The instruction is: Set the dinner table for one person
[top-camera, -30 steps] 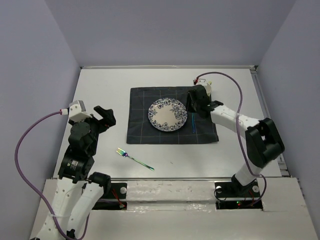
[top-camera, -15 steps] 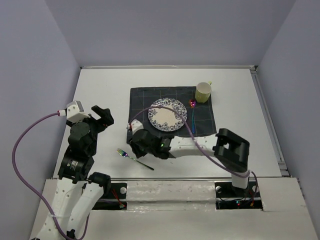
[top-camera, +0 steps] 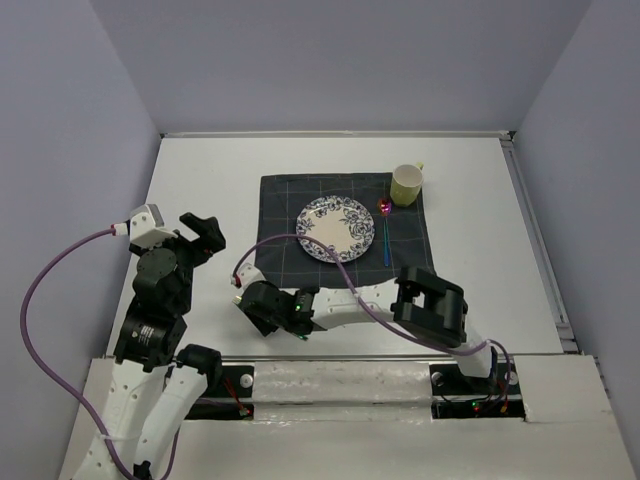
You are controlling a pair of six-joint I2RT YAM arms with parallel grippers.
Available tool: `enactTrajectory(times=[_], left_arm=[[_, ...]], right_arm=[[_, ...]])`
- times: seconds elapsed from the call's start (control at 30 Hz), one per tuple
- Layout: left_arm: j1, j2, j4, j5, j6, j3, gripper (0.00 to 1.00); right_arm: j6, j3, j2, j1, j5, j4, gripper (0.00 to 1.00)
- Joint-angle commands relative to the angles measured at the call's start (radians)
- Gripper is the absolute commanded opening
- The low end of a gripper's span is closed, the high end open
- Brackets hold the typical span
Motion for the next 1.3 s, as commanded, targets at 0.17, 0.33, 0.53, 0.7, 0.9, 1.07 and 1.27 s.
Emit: enactTrajectory(times=[0.17,0.33,0.53,0.7,0.9,1.07,1.27], left_arm=[[0.003,-0.013,0.043,-0.006,0.014,-0.005,0.99],[0.003,-0.008,0.043,-0.007,0.013,-0.005,0.99],[0.002,-0.008,0.036,-0.020,0.002,0.001,0.99],[0.002,-0.005,0.036,-0.024,0.001,0.005,0.99],[0.002,0.004,0.033,-0.021,0.002,0.003,0.99],[0.002,-0.003,0.033,-0.021,0.001,-0.002,0.99],[-0.007,-0.008,0.036,-0.012,0.002,-0.002,0.99]], right_arm=[[-0.006,0.081,0.055,0.034,0.054,-0.054,0.35],[0.020,0.114,0.040,0.034,0.086,-0.058,0.00],[0.060,0.144,-0.054,-0.018,0.171,-0.058,0.00],[0.143,0.180,-0.079,-0.133,0.257,-0.057,0.00],[0.247,0.330,0.033,-0.278,0.301,-0.060,0.00],[0.290,0.449,0.109,-0.350,0.318,-0.110,0.00],[0.332,0.496,0.170,-0.374,0.284,-0.119,0.00]])
